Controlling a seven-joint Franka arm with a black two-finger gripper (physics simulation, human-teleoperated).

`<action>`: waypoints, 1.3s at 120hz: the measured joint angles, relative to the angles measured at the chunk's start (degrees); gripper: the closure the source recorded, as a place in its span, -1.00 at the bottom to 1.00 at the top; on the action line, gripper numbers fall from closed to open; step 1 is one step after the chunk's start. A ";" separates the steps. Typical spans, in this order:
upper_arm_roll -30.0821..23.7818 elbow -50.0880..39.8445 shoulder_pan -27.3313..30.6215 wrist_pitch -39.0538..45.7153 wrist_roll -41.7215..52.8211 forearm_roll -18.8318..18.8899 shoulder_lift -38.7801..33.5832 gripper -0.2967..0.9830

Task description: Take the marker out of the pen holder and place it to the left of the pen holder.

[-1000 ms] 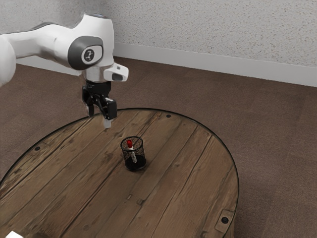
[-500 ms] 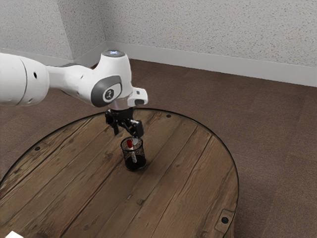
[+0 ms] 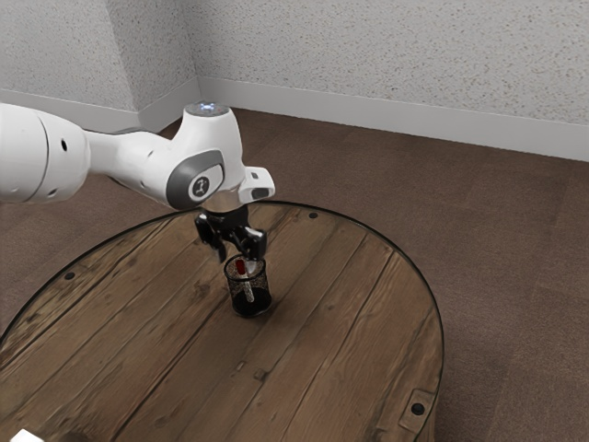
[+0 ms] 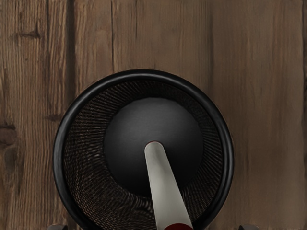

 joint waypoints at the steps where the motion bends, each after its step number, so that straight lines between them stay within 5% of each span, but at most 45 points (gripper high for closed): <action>1: 0.00 -0.02 0.00 0.02 -0.07 0.00 -0.01 -0.09; 71: -0.01 -0.84 -0.50 0.41 -3.51 0.17 -0.73 0.57; 107: 0.04 -4.21 -0.72 0.31 -5.40 1.01 -4.99 0.67; 141: 1.64 -4.70 -3.95 -3.57 -6.78 3.53 -18.53 0.69; 156: 2.16 -5.51 4.86 -5.75 -6.45 4.72 -17.63 0.69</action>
